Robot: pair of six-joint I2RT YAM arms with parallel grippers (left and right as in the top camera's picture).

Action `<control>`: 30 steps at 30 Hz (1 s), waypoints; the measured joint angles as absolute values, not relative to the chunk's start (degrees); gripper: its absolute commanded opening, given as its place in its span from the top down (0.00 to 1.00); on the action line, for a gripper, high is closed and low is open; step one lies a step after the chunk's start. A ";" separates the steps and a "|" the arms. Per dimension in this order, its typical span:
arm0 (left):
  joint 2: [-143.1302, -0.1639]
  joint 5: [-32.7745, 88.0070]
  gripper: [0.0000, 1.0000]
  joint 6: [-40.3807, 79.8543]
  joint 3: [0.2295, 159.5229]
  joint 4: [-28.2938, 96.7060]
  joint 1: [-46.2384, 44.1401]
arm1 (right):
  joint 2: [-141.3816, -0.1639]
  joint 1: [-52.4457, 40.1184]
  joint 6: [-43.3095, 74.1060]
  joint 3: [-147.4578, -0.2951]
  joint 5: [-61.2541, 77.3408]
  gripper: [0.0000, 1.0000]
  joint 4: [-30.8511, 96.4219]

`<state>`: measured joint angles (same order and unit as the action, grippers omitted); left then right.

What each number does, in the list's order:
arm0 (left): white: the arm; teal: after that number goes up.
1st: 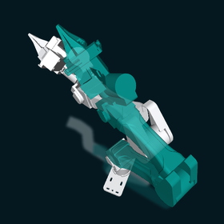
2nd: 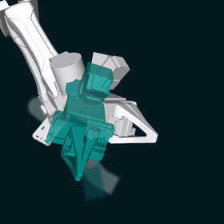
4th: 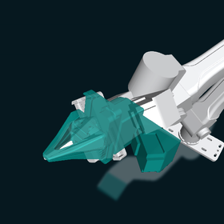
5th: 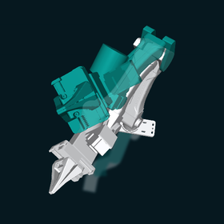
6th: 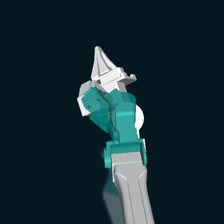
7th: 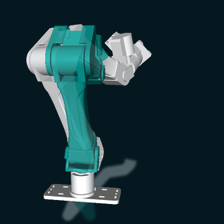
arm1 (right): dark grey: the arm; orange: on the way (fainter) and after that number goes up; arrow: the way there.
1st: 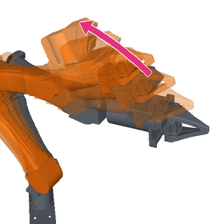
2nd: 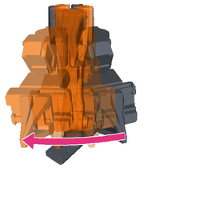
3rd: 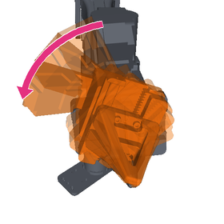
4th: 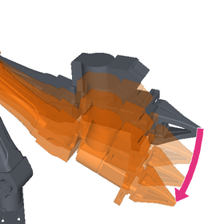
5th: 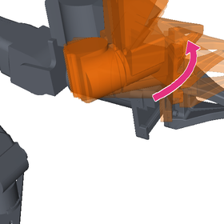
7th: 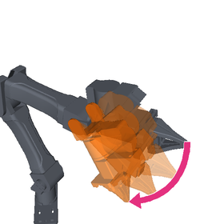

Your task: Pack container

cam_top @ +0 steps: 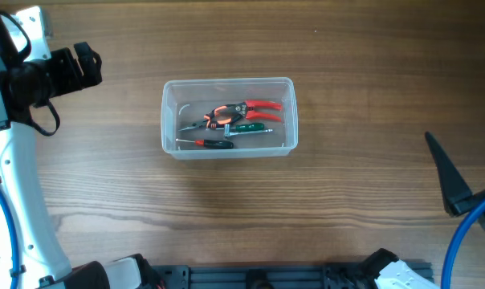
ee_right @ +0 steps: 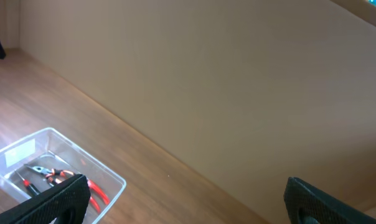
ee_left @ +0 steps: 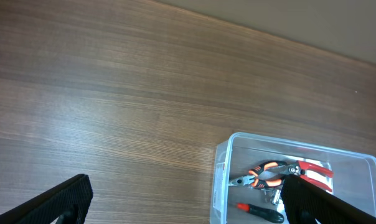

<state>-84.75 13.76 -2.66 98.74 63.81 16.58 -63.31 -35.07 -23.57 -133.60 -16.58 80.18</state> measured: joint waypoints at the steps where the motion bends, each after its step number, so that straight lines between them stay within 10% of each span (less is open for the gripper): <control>1: -84.75 13.74 0.00 -2.66 98.74 63.81 16.58 | -63.31 -35.07 -23.57 -133.60 -16.56 0.00 80.14; 17: -84.75 13.74 0.00 -2.66 98.74 63.81 16.58 | -56.14 -12.25 -23.38 -125.05 0.89 0.00 70.13; 30: -84.79 13.54 0.00 -2.66 98.74 63.77 16.58 | -23.92 1.32 -20.18 -71.22 12.36 0.00 57.52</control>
